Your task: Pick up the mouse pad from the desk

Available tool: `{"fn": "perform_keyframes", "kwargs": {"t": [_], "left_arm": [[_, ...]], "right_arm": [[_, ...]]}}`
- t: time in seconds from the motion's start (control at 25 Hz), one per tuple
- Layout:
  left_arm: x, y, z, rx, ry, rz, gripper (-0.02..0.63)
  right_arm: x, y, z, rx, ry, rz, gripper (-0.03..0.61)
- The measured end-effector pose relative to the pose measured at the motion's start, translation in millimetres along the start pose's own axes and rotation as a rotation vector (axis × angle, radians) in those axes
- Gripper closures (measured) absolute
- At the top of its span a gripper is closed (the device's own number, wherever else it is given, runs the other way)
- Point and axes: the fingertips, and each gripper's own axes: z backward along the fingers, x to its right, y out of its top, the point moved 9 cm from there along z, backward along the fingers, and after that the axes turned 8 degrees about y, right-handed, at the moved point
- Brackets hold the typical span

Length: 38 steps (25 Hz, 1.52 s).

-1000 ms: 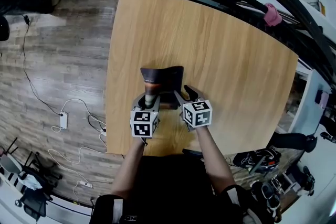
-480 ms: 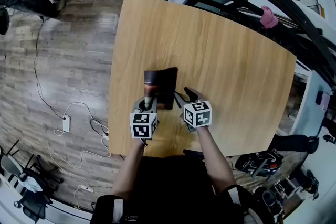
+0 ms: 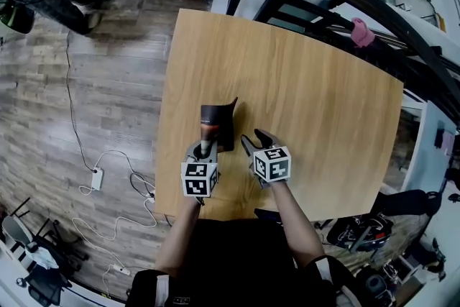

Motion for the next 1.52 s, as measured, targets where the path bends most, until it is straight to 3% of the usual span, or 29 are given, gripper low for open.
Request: {"fn": "perform_keyframes", "kwargs": {"t": [0.4, 0.8, 1.12, 1.52], "left_arm": [[5, 10, 43, 0.086, 0.029, -0.018, 0.568], [5, 8, 84, 0.164, 0.05, -0.034, 0.568], [1, 3, 124, 0.22, 0.043, -0.07, 0.569], [-1, 6, 177, 0.307, -0.005, -0.118, 0.568]], "right_arm": [[-24, 4, 22, 0.058, 0.009, 0.031, 0.367], [-53, 2, 51, 0.14, -0.006, 0.055, 0.465], [-86, -12, 66, 0.185, -0.068, 0.06, 0.529], [-122, -13, 98, 0.351, -0.124, 0.039, 0.54]]}}
